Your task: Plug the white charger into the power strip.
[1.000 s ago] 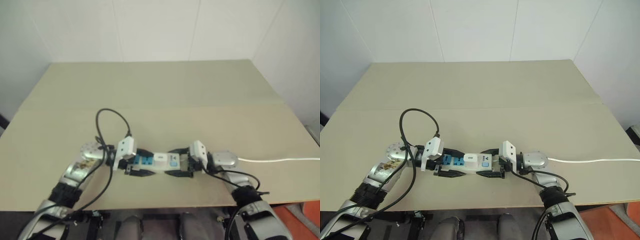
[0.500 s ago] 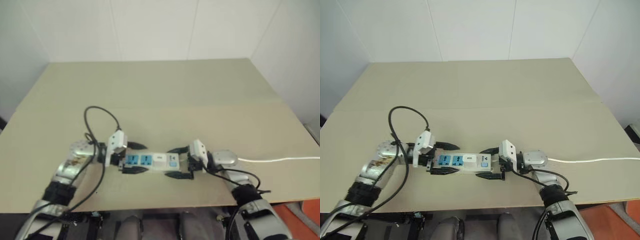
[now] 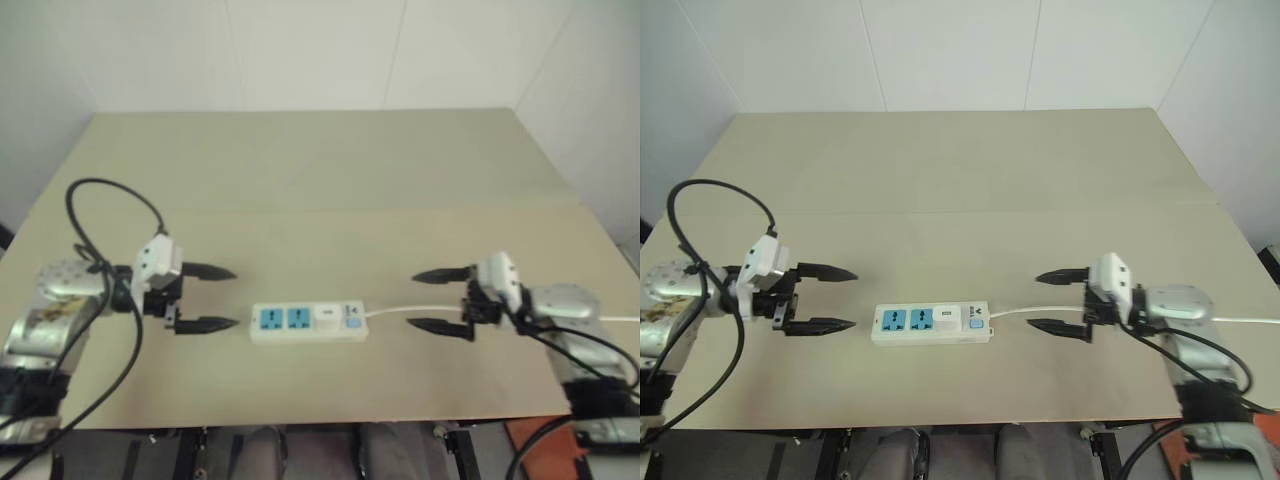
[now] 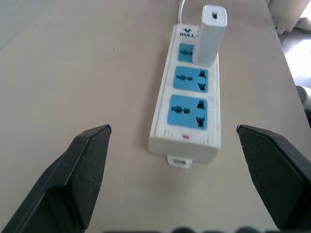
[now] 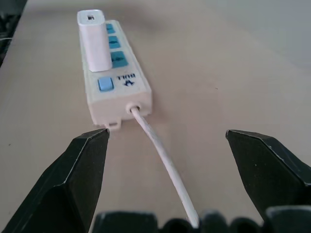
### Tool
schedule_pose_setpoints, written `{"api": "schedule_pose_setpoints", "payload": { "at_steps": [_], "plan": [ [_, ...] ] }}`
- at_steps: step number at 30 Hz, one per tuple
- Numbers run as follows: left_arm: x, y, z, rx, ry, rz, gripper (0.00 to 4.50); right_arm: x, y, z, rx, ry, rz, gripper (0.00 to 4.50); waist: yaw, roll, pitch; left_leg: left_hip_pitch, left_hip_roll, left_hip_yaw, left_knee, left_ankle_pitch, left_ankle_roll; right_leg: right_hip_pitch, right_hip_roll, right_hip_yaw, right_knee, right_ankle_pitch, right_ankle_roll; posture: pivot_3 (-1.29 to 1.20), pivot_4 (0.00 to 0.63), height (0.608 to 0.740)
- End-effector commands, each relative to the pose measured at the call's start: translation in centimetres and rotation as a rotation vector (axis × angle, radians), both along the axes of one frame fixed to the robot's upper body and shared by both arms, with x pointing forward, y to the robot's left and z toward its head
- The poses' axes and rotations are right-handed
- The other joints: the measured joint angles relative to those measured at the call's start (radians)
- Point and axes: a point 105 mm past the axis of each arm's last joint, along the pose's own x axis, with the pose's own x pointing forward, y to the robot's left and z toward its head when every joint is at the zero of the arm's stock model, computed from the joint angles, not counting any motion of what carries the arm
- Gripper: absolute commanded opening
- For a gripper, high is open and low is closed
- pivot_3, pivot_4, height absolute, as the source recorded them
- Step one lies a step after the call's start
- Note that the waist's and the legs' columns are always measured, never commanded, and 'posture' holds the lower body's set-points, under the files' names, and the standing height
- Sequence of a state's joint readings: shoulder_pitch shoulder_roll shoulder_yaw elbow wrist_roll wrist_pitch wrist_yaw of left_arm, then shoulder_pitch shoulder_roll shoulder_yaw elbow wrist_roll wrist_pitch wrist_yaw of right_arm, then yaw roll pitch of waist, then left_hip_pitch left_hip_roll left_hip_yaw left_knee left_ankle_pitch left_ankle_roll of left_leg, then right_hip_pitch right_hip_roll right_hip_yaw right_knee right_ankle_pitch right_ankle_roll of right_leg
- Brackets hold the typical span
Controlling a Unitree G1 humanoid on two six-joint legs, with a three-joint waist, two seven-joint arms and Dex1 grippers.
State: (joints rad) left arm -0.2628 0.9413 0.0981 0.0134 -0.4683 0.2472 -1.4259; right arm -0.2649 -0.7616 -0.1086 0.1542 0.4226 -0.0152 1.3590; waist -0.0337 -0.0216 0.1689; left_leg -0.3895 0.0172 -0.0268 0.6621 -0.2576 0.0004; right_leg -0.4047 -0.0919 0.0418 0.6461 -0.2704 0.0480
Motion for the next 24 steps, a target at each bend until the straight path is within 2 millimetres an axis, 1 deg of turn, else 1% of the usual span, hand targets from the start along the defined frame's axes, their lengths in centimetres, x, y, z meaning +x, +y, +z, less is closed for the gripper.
{"api": "schedule_pose_setpoints", "payload": {
  "at_steps": [1, 3, 5, 10, 15, 17, 22, 24],
  "plan": [
    [-0.8, 1.6, 1.4, 0.061, -0.057, 0.036, 4.5, -0.6, -1.6, 2.6, 0.016, -0.077, -0.068, 4.48, -0.001, 0.0, 0.0, 0.0, 0.0, 0.0, 0.0, 0.0, 0.0, 0.0, 0.0, 0.0, 0.0, 0.0, 0.0, 0.0, 0.15, 0.74],
    [-1.5, 2.3, 1.5, 0.097, -0.055, 0.053, 4.5, -1.0, -2.4, 3.1, 0.006, -0.087, -0.112, 4.48, -0.001, 0.0, 0.0, 0.0, 0.0, 0.0, 0.0, 0.0, 0.0, 0.0, 0.0, 0.0, 0.0, 0.0, 0.0, 0.0, 0.15, 0.74],
    [-1.9, 3.3, 1.9, 0.11, -0.063, 0.099, 4.5, -1.7, -3.2, 3.6, 0.005, -0.066, -0.148, 4.48, 0.001, 0.0, 0.001, 0.001, 0.0, 0.001, 0.0, 0.0, 0.0, 0.001, 0.0, 0.0, -0.001, 0.0, 0.0, 0.0, 0.15, 0.74],
    [-2.5, 4.3, 2.6, 0.131, -0.108, 0.188, 4.5, -3.3, -4.6, 4.4, -0.031, -0.015, -0.217, 4.48, 0.011, 0.0, 0.001, 0.001, 0.0, 0.001, 0.0, 0.0, 0.0, 0.001, 0.0, 0.0, 0.0, 0.0, 0.0, 0.0, 0.15, 0.74],
    [-3.0, 4.5, 2.2, 0.156, -0.123, 0.239, 4.5, -3.9, -5.4, 5.1, -0.035, -0.036, -0.303, 4.48, 0.014, 0.0, 0.001, 0.002, 0.0, 0.001, 0.0, 0.0, 0.0, 0.002, 0.0, 0.0, 0.0, 0.0, 0.0, 0.0, 0.15, 0.74],
    [-3.0, 4.4, 2.5, 0.135, -0.139, 0.259, 4.5, -4.3, -5.7, 5.1, -0.038, -0.031, -0.323, 4.48, 0.016, 0.0, 0.001, 0.002, 0.0, 0.001, 0.0, 0.0, 0.0, 0.002, 0.0, 0.0, 0.0, 0.0, 0.0, 0.0, 0.15, 0.74],
    [-2.9, 3.4, 3.1, 0.072, -0.182, 0.283, 4.5, -5.2, -6.2, 4.7, -0.068, 0.011, -0.341, 4.48, 0.019, 0.0, 0.001, 0.002, 0.0, 0.001, 0.0, 0.0, 0.0, 0.003, 0.0, 0.0, 0.0, 0.0, 0.0, 0.0, 0.15, 0.74],
    [-2.7, 2.9, 3.3, 0.046, -0.191, 0.289, 4.5, -5.1, -6.3, 4.9, -0.065, 0.007, -0.362, 4.48, 0.019, 0.0, 0.001, 0.002, 0.0, 0.002, 0.0, 0.0, 0.0, 0.003, 0.0, 0.0, 0.0, 0.0, 0.0, 0.0, 0.15, 0.74]
  ]
}}
